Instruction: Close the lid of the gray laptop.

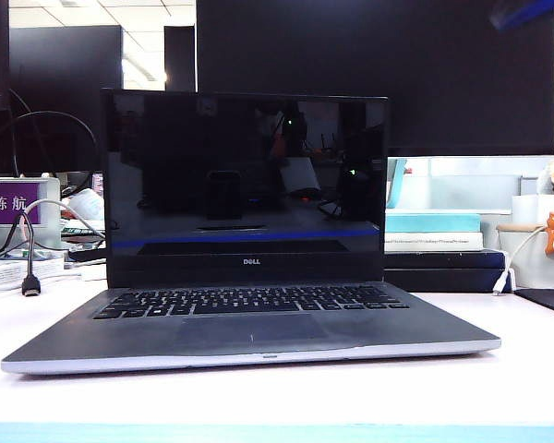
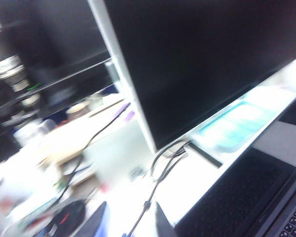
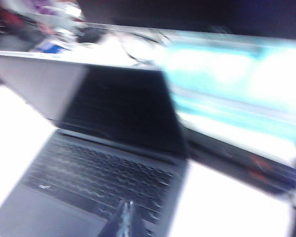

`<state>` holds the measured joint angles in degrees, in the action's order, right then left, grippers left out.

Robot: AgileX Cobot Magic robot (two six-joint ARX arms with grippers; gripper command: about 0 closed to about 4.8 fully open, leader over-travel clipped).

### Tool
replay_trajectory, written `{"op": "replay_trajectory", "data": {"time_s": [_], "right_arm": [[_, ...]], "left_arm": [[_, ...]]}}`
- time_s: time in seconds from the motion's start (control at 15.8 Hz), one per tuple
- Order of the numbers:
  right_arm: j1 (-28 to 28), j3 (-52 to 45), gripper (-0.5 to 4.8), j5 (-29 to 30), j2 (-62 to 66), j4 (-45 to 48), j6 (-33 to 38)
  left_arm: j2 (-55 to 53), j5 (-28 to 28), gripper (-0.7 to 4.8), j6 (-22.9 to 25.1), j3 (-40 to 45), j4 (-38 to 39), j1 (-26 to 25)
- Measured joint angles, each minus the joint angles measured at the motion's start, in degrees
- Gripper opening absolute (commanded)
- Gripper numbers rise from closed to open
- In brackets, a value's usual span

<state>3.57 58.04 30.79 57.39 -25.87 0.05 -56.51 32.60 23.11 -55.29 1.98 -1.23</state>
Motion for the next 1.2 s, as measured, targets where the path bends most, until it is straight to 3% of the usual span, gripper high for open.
{"op": "replay_trajectory", "data": {"time_s": [0.19,0.51,0.76,1.07,1.2], "right_arm": [[0.0,2.5,-0.06,7.6,1.7,-1.1,-0.2],[0.0,2.5,-0.06,11.3,1.7,-5.2,-0.3],[0.1,2.5,-0.06,11.3,1.7,-6.2,-0.3],[0.1,2.5,-0.06,11.4,1.7,-6.2,-0.3],[0.2,2.5,-0.06,11.4,1.7,-6.2,-0.3]], "left_arm": [[-12.5,12.4,1.22,0.7,-8.9,1.9,-2.7],[-28.4,20.2,1.26,1.5,-23.3,8.2,-3.5],[-34.4,20.3,1.26,1.7,-26.3,14.7,-1.6],[-37.1,8.2,1.24,6.8,-26.7,16.0,5.6],[-38.0,6.4,1.2,7.4,-26.8,16.2,6.6]]}}
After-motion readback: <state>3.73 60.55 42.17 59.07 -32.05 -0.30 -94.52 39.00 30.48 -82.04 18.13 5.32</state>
